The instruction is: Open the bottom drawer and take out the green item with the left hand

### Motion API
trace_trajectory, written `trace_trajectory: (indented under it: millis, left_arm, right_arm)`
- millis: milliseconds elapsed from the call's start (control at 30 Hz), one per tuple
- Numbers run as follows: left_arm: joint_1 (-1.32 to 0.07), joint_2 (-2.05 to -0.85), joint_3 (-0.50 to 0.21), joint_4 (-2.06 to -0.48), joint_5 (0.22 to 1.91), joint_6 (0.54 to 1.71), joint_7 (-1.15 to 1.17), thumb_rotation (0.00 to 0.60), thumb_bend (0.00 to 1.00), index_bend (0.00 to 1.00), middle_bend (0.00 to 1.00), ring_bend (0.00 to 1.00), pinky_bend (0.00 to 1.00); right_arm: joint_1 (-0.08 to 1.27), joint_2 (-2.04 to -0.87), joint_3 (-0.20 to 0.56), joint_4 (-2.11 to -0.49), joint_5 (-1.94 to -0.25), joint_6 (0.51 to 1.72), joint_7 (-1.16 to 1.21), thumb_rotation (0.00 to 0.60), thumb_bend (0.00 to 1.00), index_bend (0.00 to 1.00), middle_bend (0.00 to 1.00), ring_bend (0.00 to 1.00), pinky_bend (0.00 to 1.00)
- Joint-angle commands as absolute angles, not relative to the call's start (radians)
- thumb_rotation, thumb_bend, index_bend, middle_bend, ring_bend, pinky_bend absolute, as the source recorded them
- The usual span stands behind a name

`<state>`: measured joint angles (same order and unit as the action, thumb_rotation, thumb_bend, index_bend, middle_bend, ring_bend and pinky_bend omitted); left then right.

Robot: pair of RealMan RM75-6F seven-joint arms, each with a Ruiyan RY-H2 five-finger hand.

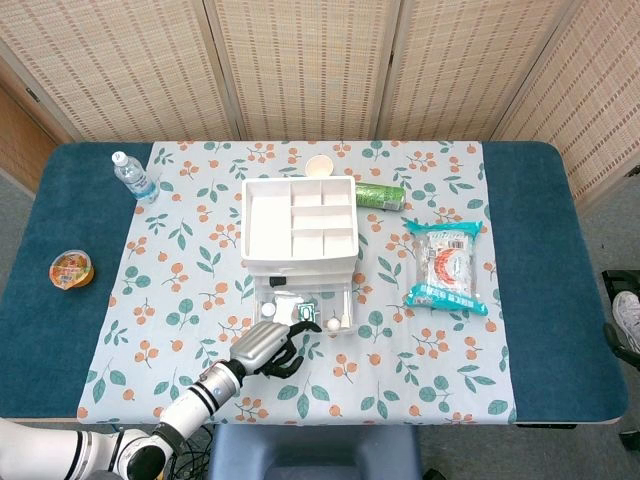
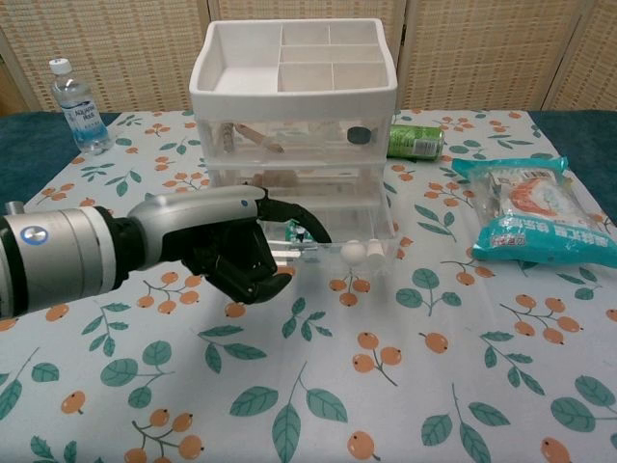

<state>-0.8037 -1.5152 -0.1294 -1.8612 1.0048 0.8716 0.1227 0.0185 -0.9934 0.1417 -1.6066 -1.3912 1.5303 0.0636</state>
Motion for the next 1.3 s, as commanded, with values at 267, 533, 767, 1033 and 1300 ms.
trace_trajectory:
  millis: [267,533,767,1033,1300]
  left_arm:
    - [-0.794,-1.508,-0.125,-1.869,1.032,0.882,0.113,0.600,0.51,0.07,0.91,0.99,1.00]
    - [-0.769,-1.469,-0.118,-1.905,1.105,0.929,0.120,0.600,0.51,0.07,0.91,0.99,1.00]
    - [-0.736,-1.435,-0.130,-1.846,1.301,1.031,0.083,0.600,0.48,0.28,0.93,1.00,1.00]
    - [-0.761,-1.375,-0.139,-1.737,1.500,1.061,0.027,0.600,0.45,0.40,0.95,1.00,1.00]
    - [-0.822,-1.366,-0.123,-1.619,1.568,0.992,0.132,0.600,0.33,0.39,1.00,1.00,1.00]
  right_arm:
    - [0.017,-0.992,0.142,-1.608,-1.392,1.533,0.065,0.600,0.36,0.13,0.23,0.22,0.25]
    - [0.018,-0.992,0.143,-1.606,-1.393,1.532,0.068,0.600,0.36,0.13,0.23,0.22,0.25]
    - [0.020,-0.993,0.143,-1.601,-1.395,1.529,0.075,0.600,0.36,0.13,0.23,0.22,0.25]
    - [0.020,-0.992,0.144,-1.600,-1.402,1.537,0.078,0.600,0.36,0.13,0.23,0.22,0.25]
    - [0.020,-0.994,0.144,-1.602,-1.409,1.544,0.079,0.600,0.36,0.13,0.23,0.22,0.25]
